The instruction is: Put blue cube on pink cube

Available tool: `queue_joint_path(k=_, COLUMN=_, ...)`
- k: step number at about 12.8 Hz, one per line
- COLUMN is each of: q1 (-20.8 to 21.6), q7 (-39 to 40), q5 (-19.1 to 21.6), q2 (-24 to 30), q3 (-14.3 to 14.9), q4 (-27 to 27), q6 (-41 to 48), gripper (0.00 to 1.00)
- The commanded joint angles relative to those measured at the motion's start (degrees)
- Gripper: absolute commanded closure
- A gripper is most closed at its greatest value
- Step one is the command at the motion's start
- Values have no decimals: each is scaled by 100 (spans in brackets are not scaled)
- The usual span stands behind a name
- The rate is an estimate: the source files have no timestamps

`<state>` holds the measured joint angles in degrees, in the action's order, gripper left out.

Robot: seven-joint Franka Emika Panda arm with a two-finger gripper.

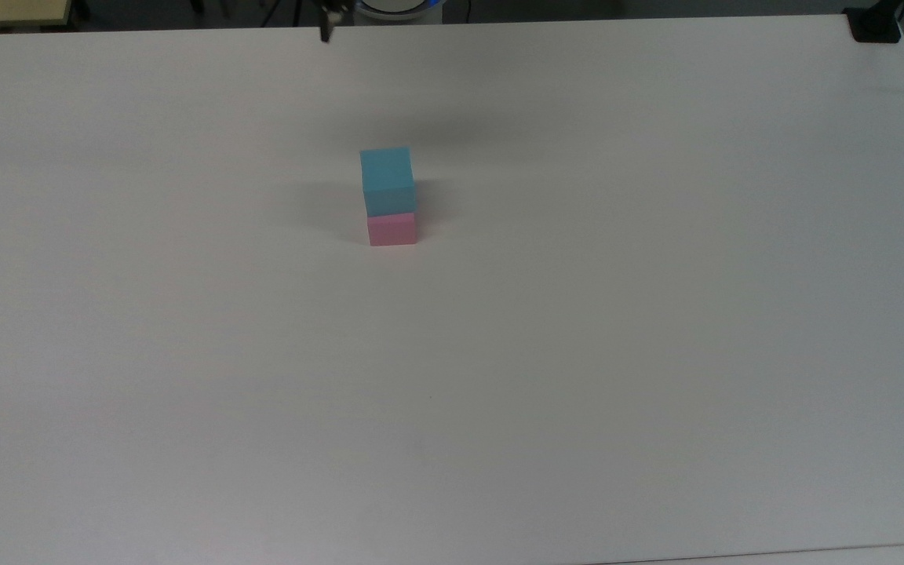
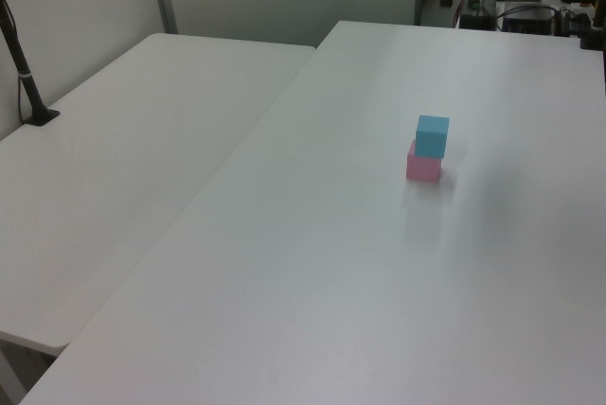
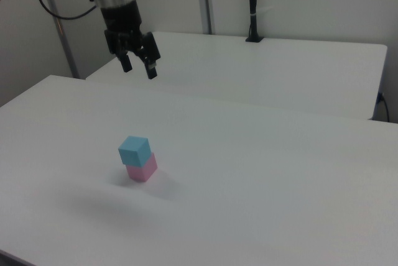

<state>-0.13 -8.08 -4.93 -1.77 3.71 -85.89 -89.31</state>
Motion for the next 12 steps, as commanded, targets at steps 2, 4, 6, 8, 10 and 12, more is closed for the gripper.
queue_joint_path(k=2, q1=-575, q7=1527, q5=341, q2=264, q3=68, q4=55, q6=108, gripper=0)
queue_joint_path(k=4, q1=-594, q7=1381, q5=413, q2=343, q3=121, q4=-155, q6=-242, gripper=0)
queue_joint_path(k=6, q1=-559, q7=680, q5=422, q2=335, q3=113, q4=-182, q6=-332, gripper=0)
queue_joint_path(k=8, q1=-559, q7=693, q5=422, q2=335, q3=112, q4=-191, q6=-306, gripper=0)
queue_joint_path(k=10, q1=-541, q7=756, q5=413, q2=335, q3=95, q4=-182, q6=-280, gripper=0)
queue_joint_path(k=12, q1=-532, q7=695, q5=405, q2=317, q3=95, q4=-174, q6=-288, gripper=0)
